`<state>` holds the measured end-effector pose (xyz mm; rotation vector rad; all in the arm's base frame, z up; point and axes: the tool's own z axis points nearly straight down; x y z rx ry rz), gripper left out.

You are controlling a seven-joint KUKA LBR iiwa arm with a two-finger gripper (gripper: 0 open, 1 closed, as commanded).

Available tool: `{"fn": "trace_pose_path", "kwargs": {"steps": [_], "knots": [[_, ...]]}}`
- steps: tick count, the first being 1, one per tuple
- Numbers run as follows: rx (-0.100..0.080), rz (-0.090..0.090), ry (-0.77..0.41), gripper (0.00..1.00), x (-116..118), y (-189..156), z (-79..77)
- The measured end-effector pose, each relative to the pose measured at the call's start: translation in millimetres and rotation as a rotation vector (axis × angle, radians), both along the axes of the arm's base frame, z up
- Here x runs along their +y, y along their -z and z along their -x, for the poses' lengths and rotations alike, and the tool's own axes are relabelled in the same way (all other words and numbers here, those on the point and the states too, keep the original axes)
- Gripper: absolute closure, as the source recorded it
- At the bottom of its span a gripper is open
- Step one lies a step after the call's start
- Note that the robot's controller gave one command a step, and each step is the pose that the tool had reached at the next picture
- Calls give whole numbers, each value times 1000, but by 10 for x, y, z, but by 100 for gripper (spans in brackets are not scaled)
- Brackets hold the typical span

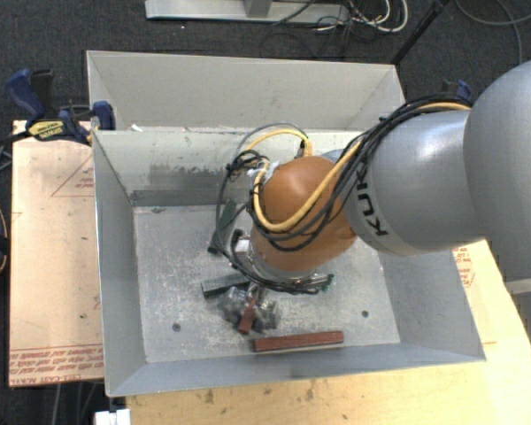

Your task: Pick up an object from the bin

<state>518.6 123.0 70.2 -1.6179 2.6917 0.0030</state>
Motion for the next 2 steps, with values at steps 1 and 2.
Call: {"fn": "trace_pose_path", "kwargs": {"steps": [1,2], "knots": [[4,0,5,100,-28,-298,-75],[-2,-1,40,100,42,-1589,-85]]}}
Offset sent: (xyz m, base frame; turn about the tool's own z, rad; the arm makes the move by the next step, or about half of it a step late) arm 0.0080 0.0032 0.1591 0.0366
